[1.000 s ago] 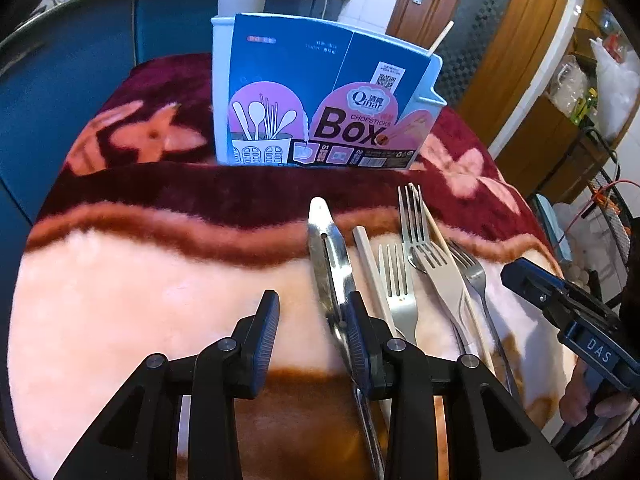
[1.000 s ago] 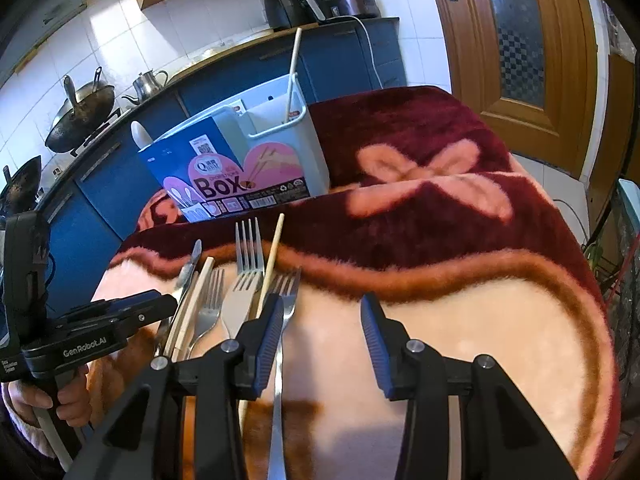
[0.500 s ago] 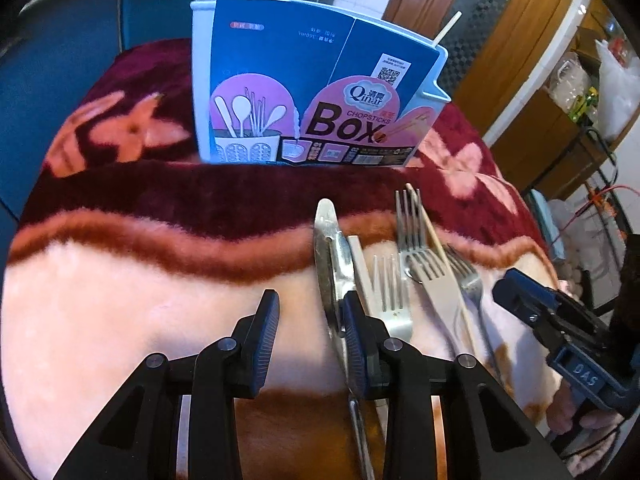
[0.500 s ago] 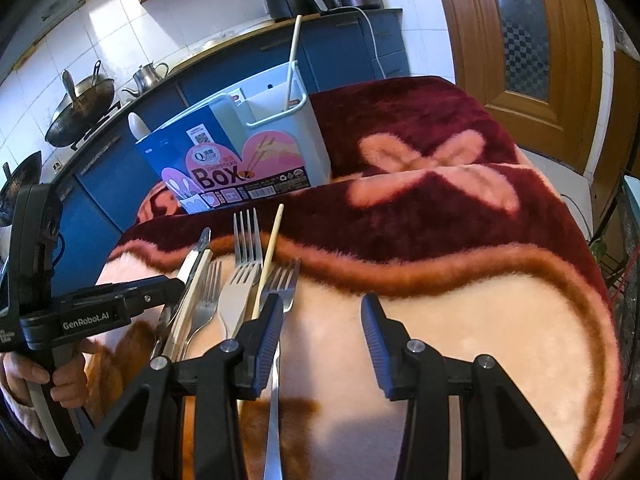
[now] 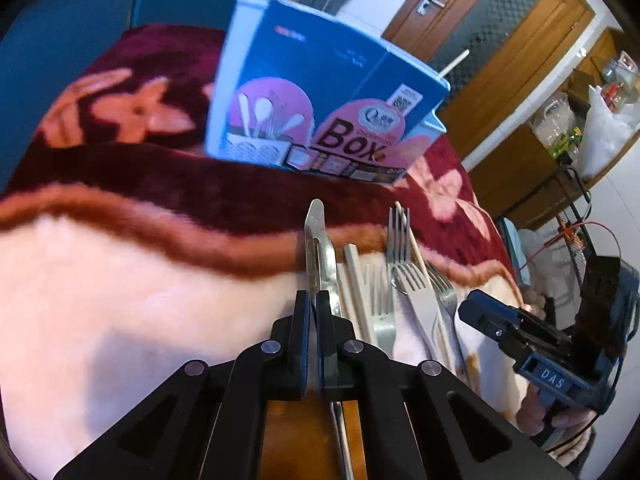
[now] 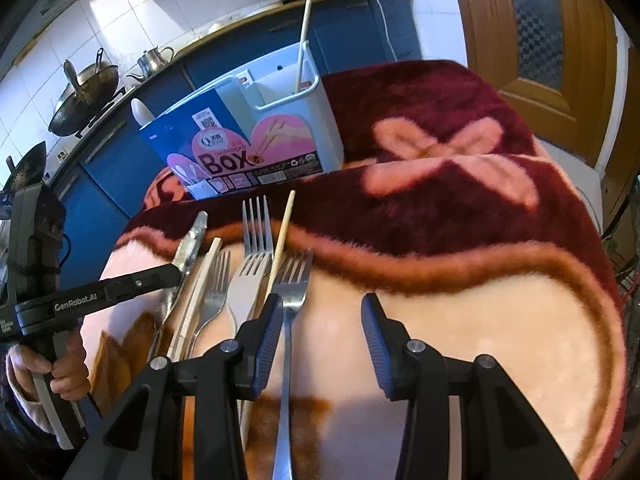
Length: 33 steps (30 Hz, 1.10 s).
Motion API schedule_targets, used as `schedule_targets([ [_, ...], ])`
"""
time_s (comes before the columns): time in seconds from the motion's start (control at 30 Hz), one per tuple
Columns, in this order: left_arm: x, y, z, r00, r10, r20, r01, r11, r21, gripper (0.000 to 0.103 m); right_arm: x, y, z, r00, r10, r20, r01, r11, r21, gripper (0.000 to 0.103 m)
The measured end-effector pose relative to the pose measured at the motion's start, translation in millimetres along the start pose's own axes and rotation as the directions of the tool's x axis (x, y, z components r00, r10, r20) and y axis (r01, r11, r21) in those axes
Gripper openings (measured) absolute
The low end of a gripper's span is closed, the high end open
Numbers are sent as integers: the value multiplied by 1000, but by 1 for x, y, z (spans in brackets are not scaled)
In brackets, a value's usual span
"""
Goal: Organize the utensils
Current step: 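Close the left tool on a steel knife while the right tool moves over a fork, then close the right tool on a steel fork while the left tool lifts the knife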
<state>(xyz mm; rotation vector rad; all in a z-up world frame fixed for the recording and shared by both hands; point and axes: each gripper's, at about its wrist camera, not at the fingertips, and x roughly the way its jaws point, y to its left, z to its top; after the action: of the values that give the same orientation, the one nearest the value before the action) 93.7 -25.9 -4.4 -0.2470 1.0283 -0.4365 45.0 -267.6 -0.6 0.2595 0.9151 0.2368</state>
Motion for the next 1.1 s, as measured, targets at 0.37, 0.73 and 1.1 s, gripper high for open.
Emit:
schedule_targets([
  [0.37,-32,2,-5,991,52,121,-61,996,71,1,17,-3,18,985,111,-135,-105,993,49,33],
  [0.73,-51,0,-10,979,-5,202,-13,996,86,0,11,2,27,973,188,-135,-183,982,51,4],
  [1.1,-84,-18,-2,926,-40,376,-9,992,128,0,-37,18,33,975,190,118,-191,981,4,3],
])
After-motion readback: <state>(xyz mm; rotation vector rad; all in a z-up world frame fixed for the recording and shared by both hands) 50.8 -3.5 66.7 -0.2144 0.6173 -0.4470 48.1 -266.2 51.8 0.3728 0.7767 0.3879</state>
